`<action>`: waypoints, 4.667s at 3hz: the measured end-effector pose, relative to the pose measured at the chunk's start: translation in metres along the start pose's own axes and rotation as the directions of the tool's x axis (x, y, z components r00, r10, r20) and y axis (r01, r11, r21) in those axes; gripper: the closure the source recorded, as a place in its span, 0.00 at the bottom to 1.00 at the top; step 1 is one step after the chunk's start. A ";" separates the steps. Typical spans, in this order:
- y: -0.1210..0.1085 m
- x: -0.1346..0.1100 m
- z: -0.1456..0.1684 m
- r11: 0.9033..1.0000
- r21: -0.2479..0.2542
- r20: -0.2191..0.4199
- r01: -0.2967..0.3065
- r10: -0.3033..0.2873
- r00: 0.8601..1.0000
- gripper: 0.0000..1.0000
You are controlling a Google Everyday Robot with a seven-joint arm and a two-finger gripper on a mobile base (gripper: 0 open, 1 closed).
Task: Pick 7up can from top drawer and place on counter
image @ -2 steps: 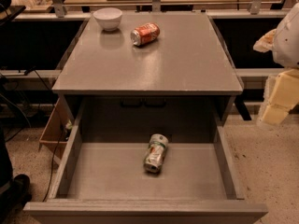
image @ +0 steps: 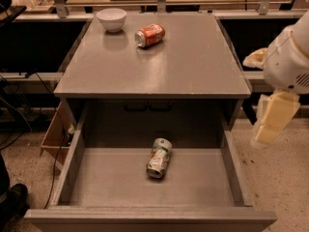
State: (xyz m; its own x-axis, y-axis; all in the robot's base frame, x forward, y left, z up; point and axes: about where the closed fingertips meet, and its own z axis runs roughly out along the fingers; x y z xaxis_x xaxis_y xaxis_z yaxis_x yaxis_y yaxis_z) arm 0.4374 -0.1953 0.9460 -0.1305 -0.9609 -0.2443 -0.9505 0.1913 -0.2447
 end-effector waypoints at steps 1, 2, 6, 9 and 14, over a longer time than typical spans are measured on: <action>0.015 -0.013 0.039 0.994 -0.032 0.079 0.103 -0.100 0.992 0.00; 0.029 -0.029 0.098 0.966 -0.095 0.201 0.240 -0.217 0.955 0.00; 0.028 -0.047 0.184 0.885 -0.130 0.246 0.448 -0.409 0.879 0.00; 0.013 -0.053 0.289 0.742 -0.067 0.271 0.668 -0.631 0.727 0.00; 0.020 -0.085 0.381 0.723 -0.218 0.280 0.656 -0.598 0.751 0.61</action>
Offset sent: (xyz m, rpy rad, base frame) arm 0.0052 0.0703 -0.1388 0.1833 0.0645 0.4326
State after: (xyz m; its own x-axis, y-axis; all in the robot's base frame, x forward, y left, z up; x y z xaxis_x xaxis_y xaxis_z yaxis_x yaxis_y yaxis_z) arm 0.5372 -0.0337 0.6049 0.5490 -0.7801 -0.3001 -0.8339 -0.5357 -0.1327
